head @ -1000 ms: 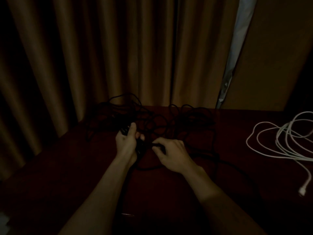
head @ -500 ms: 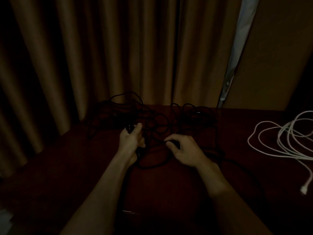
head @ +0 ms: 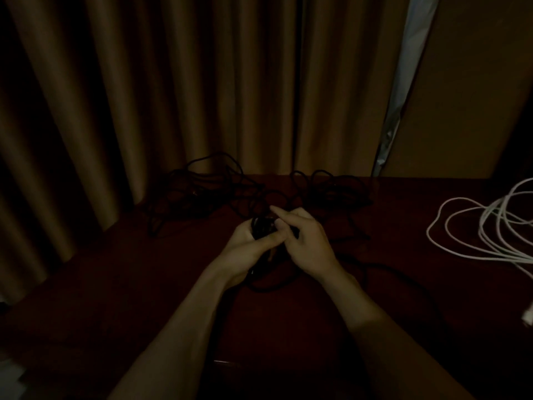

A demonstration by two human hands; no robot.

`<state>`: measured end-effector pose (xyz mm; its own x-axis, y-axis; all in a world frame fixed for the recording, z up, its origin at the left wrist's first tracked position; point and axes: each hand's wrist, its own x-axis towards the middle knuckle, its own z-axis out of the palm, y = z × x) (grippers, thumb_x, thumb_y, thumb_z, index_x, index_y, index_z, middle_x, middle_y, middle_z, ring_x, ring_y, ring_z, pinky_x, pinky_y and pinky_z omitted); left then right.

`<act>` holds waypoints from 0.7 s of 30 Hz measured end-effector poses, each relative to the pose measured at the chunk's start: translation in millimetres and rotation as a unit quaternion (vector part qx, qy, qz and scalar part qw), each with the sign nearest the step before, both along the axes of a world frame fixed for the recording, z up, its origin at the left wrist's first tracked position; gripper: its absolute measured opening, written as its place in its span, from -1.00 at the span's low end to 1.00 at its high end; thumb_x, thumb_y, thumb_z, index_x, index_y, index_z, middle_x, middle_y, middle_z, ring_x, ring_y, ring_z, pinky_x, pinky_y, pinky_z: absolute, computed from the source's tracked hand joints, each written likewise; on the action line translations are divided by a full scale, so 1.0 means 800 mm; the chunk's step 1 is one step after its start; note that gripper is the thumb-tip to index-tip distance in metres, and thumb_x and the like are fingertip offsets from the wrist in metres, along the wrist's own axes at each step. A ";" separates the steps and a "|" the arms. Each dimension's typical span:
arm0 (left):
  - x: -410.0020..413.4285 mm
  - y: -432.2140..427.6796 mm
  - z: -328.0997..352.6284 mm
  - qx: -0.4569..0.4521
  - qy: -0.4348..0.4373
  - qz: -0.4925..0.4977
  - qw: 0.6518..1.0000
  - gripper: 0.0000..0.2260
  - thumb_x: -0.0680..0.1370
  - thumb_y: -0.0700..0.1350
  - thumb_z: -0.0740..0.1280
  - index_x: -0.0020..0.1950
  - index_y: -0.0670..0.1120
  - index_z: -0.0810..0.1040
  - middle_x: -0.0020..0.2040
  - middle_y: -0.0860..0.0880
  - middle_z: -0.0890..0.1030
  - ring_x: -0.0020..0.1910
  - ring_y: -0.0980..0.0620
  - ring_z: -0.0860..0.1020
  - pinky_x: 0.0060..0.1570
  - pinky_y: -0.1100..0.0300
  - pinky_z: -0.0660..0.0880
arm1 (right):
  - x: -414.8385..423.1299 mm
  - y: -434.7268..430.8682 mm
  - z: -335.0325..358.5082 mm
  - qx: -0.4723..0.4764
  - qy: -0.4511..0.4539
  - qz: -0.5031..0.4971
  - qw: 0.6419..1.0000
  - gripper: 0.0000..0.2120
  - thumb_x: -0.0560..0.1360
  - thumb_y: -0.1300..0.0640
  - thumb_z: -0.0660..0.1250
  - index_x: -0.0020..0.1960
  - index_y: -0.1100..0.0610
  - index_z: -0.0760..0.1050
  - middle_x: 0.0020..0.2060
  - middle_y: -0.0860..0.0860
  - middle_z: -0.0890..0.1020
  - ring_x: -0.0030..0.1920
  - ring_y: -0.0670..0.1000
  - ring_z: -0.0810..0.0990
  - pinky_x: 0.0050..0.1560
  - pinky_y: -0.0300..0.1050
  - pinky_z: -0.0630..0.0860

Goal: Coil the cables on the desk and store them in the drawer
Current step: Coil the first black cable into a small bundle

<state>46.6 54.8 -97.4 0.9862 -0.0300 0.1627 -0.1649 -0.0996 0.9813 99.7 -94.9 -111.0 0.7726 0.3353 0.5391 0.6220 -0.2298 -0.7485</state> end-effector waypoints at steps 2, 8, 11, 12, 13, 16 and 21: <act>0.003 0.003 -0.002 -0.025 0.004 0.028 0.999 -0.88 0.64 -0.20 0.40 0.17 -0.16 0.63 -0.26 0.04 0.60 -0.27 0.08 0.55 -0.25 0.21 0.51 | 0.001 -0.003 0.001 -0.011 0.036 0.007 0.999 -0.64 0.72 0.13 0.21 0.50 0.06 0.46 0.08 -0.09 0.54 0.06 -0.23 0.55 0.11 -0.42 0.44; 0.008 0.001 0.003 -0.178 0.045 0.095 0.979 -0.83 0.65 -0.27 0.35 0.21 -0.08 0.57 -0.22 0.04 0.62 -0.30 0.13 0.57 -0.28 0.21 0.53 | 0.002 -0.003 -0.003 -0.054 0.066 -0.042 0.995 -0.67 0.72 0.10 0.19 0.47 0.04 0.43 0.11 -0.06 0.63 0.04 -0.12 0.63 -0.03 -0.31 0.52; 0.007 0.001 0.007 -0.251 0.036 0.086 0.964 -0.87 0.67 -0.27 0.30 0.19 -0.11 0.53 -0.25 0.03 0.58 -0.35 0.13 0.52 -0.35 0.25 0.51 | 0.004 -0.005 -0.005 -0.099 0.052 -0.051 0.992 -0.79 0.73 0.12 0.16 0.25 0.09 0.54 -0.03 0.01 0.65 -0.12 -0.04 0.63 -0.14 -0.11 0.55; 0.008 0.002 0.008 -0.265 0.033 0.088 0.960 -0.90 0.68 -0.25 0.29 0.17 -0.11 0.53 -0.26 0.03 0.57 -0.36 0.13 0.51 -0.36 0.26 0.50 | 0.005 -0.005 -0.006 -0.118 0.042 -0.054 0.991 -0.79 0.73 0.12 0.15 0.22 0.10 0.54 -0.05 0.02 0.66 -0.13 -0.01 0.63 -0.11 -0.04 0.57; 0.008 0.003 0.008 -0.271 0.031 0.096 0.957 -0.93 0.69 -0.24 0.29 0.14 -0.12 0.53 -0.27 0.03 0.57 -0.35 0.12 0.50 -0.36 0.26 0.49 | 0.004 -0.004 -0.006 -0.137 0.032 -0.057 0.988 -0.78 0.73 0.13 0.13 0.21 0.11 0.54 -0.06 0.02 0.66 -0.12 0.00 0.63 -0.07 0.02 0.59; 0.009 0.004 0.002 -0.172 0.012 0.140 0.975 -0.93 0.68 -0.14 0.34 0.04 -0.13 0.55 -0.27 0.02 0.56 -0.35 0.09 0.51 -0.34 0.22 0.50 | 0.000 0.000 -0.006 -0.157 -0.007 -0.065 0.985 -0.76 0.74 0.13 0.11 0.15 0.12 0.55 -0.17 0.01 0.63 -0.21 0.02 0.61 -0.11 0.10 0.59; 0.008 -0.008 -0.004 -0.064 -0.013 0.172 0.983 -0.80 0.59 0.00 0.47 -0.16 -0.07 0.58 -0.31 0.06 0.60 -0.30 0.11 0.59 -0.27 0.23 0.55 | -0.011 0.010 -0.009 -0.137 -0.047 -0.028 0.989 -0.79 0.71 0.17 0.17 0.16 0.13 0.58 -0.31 -0.02 0.57 -0.38 -0.02 0.54 -0.33 0.10 0.55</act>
